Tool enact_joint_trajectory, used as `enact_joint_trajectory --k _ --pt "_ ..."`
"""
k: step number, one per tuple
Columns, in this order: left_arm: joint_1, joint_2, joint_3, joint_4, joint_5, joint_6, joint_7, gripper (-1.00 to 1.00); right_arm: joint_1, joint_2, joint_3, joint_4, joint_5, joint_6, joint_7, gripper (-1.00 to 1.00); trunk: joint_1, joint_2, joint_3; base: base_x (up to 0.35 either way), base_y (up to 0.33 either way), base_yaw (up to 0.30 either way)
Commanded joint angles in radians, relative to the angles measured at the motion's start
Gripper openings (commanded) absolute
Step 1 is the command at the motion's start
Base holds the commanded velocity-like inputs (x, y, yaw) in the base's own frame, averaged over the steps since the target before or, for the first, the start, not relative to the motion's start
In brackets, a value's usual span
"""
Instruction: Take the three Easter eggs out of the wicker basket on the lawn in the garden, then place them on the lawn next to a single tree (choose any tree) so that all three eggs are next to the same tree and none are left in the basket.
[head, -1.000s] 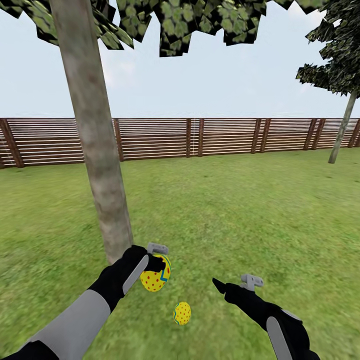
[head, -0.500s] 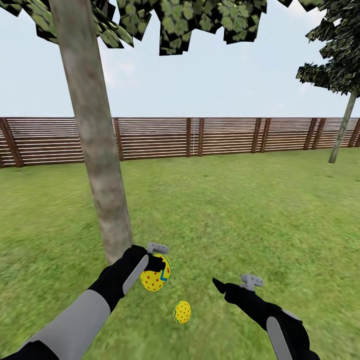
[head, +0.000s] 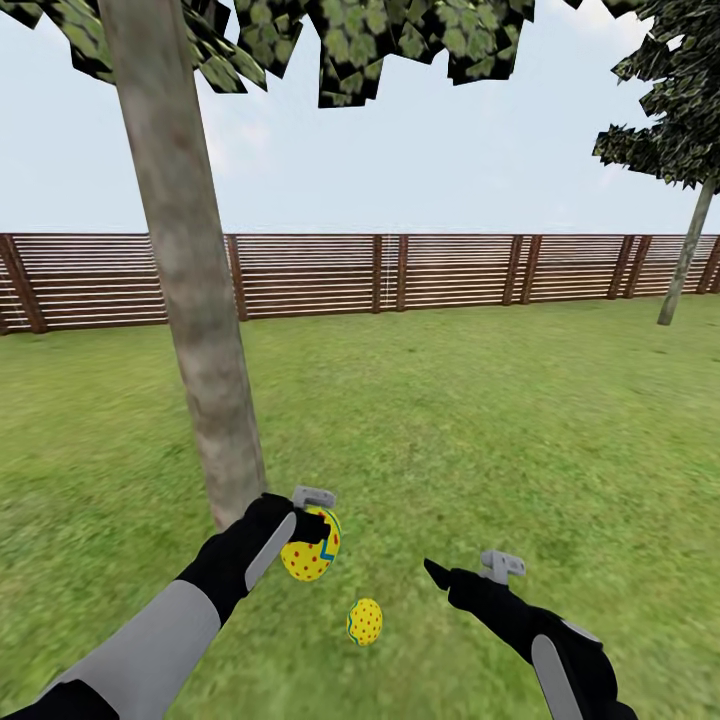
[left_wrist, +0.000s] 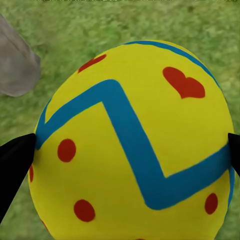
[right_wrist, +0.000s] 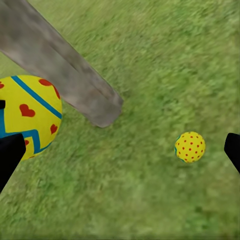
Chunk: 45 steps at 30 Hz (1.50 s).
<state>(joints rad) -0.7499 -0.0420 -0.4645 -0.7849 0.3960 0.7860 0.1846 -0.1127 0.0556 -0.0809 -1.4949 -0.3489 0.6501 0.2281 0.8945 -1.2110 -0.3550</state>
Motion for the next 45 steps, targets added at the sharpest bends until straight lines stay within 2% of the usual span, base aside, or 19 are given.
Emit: enact_joint_trajectory --k 1,45 --pt "-0.001 0.001 -0.003 -0.001 0.010 0.002 0.009 -1.00 -0.001 0.001 -0.003 0.000 -0.001 0.006 0.005 1.00 0.004 -0.008 -0.004 0.000 0.000 0.000" --pt "0.000 0.002 -0.003 0.001 0.011 -0.008 0.012 -1.00 -0.001 0.001 -0.003 0.011 -0.001 0.005 0.005 1.00 0.173 -0.316 -0.142 0.000 0.000 0.000"
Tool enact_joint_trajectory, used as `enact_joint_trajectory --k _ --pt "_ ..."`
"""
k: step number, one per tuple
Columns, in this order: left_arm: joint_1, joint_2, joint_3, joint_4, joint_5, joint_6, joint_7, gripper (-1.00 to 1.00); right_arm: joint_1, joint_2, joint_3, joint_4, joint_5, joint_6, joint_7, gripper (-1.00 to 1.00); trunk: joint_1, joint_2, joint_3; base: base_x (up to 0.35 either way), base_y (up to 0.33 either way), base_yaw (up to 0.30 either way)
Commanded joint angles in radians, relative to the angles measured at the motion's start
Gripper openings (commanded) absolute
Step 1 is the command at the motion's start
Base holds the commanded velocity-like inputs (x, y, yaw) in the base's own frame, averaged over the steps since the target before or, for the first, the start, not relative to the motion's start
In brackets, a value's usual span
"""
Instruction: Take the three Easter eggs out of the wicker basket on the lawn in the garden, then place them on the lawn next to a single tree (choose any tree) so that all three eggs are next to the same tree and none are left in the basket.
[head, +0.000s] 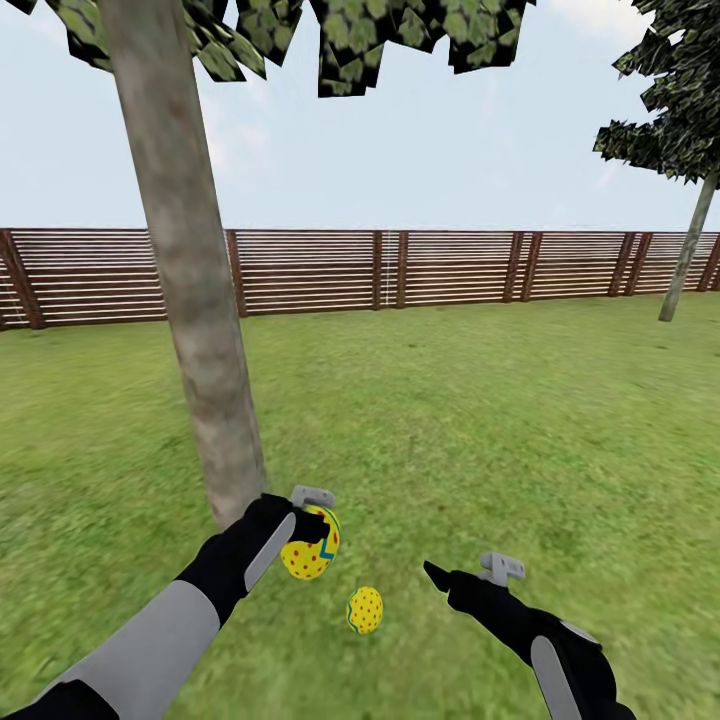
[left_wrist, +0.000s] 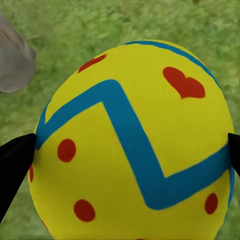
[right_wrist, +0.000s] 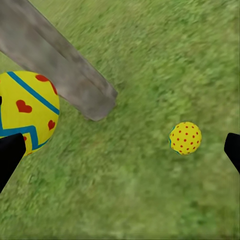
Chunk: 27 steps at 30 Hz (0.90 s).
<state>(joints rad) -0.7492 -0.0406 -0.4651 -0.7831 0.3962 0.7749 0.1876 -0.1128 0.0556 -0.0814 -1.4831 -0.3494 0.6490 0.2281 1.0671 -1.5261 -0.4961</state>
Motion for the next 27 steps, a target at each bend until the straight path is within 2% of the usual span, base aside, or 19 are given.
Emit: enact_joint_trajectory --k 1,18,27 --pt "-0.001 0.001 -0.003 -0.001 0.010 0.003 0.009 -1.00 -0.001 0.001 -0.003 -0.001 -0.001 0.006 0.005 1.00 0.004 -0.008 -0.004 0.000 0.000 0.000" --pt "-0.001 0.004 -0.002 -0.002 0.010 0.003 0.009 -1.00 -0.001 0.001 0.002 0.000 -0.002 0.006 0.005 1.00 0.069 -0.127 -0.058 0.000 0.000 0.003" --pt "-0.001 0.005 -0.002 -0.002 0.010 0.003 0.009 -1.00 -0.001 0.001 0.005 0.000 -0.002 0.006 0.005 1.00 0.104 -0.190 -0.086 0.000 0.000 0.156"
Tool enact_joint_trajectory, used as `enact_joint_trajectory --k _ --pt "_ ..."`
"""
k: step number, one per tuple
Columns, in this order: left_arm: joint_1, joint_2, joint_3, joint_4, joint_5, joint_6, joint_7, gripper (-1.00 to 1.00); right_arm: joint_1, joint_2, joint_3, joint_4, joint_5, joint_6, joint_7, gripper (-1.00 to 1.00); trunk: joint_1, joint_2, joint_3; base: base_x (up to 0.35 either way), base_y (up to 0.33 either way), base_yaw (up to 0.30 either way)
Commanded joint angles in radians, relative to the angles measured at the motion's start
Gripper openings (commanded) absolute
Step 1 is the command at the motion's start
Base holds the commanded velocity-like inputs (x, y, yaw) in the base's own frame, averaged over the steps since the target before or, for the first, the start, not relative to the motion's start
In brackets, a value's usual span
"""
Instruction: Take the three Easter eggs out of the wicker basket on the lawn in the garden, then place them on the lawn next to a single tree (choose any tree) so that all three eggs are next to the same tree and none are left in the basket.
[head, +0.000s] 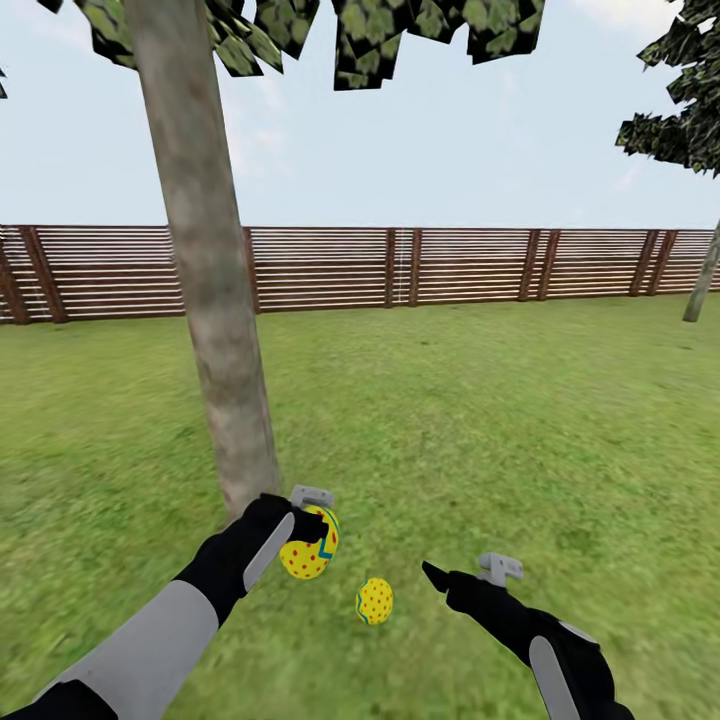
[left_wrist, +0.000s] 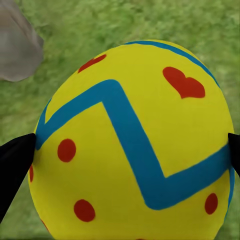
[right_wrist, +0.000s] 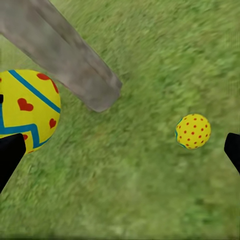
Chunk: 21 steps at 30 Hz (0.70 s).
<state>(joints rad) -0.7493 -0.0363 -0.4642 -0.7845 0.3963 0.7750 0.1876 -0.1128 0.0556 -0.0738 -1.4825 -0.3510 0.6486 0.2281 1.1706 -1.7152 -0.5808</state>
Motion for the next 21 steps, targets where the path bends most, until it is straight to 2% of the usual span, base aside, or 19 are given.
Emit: enact_joint_trajectory --k 1,21 --pt "-0.001 0.000 -0.003 -0.001 0.010 0.003 0.009 -1.00 -0.001 0.001 -0.004 -0.001 -0.001 0.006 0.005 1.00 0.004 -0.008 -0.004 0.000 0.000 0.046" --pt "-0.001 0.001 -0.003 -0.001 0.010 0.001 0.009 -1.00 -0.001 0.001 -0.007 0.013 0.000 0.006 0.005 1.00 0.081 -0.148 -0.067 0.000 0.000 0.004"
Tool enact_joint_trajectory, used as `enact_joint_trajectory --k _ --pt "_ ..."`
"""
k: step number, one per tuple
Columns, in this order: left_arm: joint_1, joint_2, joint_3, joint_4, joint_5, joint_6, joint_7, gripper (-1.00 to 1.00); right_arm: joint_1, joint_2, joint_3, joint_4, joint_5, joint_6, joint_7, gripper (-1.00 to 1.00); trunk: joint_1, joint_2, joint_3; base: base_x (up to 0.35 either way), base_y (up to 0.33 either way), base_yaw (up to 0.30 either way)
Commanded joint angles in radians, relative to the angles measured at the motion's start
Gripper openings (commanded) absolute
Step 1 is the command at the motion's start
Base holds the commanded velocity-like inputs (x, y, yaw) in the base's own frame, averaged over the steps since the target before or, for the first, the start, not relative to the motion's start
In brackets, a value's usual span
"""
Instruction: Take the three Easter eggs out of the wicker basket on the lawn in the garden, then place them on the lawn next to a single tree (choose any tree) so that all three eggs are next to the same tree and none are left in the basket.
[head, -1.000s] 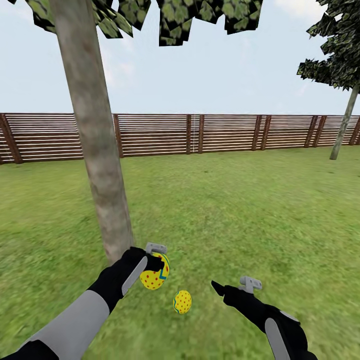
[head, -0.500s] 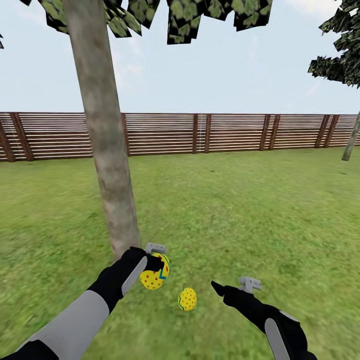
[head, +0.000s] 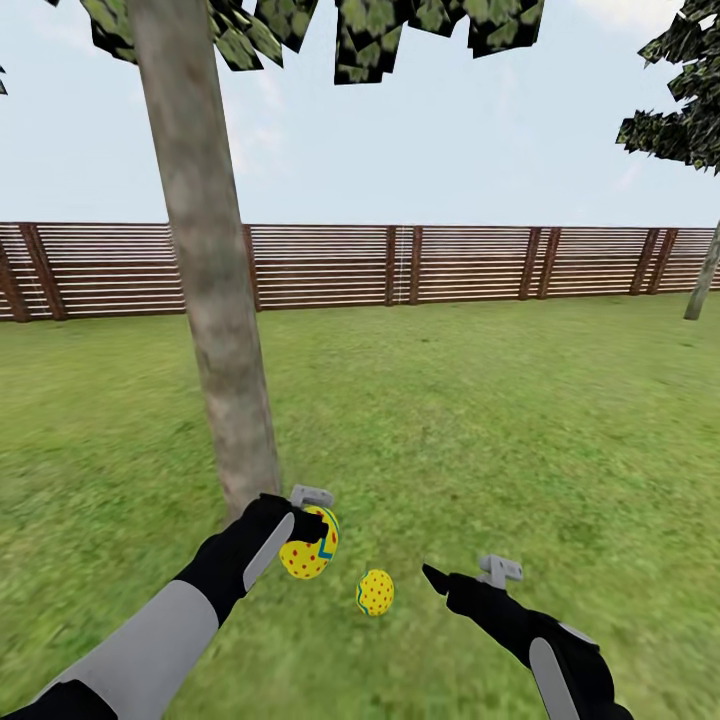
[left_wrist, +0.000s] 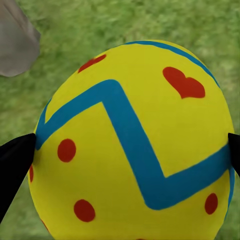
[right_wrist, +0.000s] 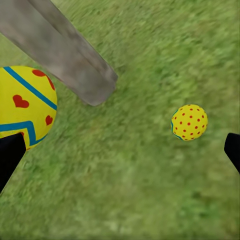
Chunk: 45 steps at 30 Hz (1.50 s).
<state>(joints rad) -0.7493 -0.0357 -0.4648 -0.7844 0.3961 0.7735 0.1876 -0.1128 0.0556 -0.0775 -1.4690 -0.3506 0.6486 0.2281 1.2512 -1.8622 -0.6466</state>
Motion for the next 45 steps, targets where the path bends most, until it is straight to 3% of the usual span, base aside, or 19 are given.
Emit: enact_joint_trajectory --k 1,45 --pt "-0.001 0.000 -0.003 -0.001 0.010 0.003 0.009 -1.00 -0.001 0.001 -0.003 -0.001 -0.001 0.006 0.005 1.00 0.004 -0.008 -0.004 0.000 0.000 0.000" --pt "-0.001 0.000 -0.008 0.001 0.010 -0.006 0.010 -1.00 -0.001 0.000 -0.007 -0.001 -0.001 0.006 0.005 1.00 0.173 -0.316 -0.142 0.000 0.000 0.000"
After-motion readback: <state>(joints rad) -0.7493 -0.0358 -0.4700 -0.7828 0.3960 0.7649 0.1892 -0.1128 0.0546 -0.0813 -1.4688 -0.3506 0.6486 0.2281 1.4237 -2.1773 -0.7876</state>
